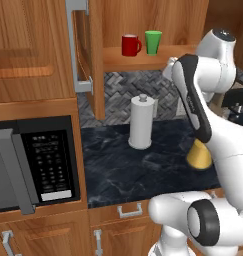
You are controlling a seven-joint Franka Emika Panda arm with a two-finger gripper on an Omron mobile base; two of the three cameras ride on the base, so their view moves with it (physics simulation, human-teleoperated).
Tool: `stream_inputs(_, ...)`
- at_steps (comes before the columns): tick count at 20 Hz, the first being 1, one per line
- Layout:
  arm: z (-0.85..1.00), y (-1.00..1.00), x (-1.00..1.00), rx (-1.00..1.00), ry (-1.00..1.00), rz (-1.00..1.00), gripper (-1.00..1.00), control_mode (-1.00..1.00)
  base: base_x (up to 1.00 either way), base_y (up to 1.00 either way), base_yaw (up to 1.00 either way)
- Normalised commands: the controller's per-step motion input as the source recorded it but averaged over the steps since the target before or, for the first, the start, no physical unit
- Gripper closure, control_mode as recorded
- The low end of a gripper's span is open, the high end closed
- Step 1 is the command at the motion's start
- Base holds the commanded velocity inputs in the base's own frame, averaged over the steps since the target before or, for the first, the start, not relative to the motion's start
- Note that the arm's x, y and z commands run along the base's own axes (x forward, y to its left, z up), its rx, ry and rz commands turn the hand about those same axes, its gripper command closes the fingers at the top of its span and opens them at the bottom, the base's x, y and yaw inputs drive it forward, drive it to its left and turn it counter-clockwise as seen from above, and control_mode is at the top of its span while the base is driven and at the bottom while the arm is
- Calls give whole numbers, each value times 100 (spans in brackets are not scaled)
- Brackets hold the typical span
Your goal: There is a tray on the dining counter. Grab the cup, mug, and pitcher and place them on the tray. The pitcher may be placed next to the tray if it cannot fit the tray.
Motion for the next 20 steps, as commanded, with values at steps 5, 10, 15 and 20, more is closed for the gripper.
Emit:
stream_inputs(5,47,-21,0,21,-8,-10,-100,-100,0,0,0)
stream_inputs(10,42,-13,0,16,-10,-3,-100,-100,0,0,0)
stream_inputs(15,45,-15,0,13,-10,-2,-100,-100,0,0,0)
stream_inputs(20,34,-8,0,11,-14,-3,-100,-100,0,0,0)
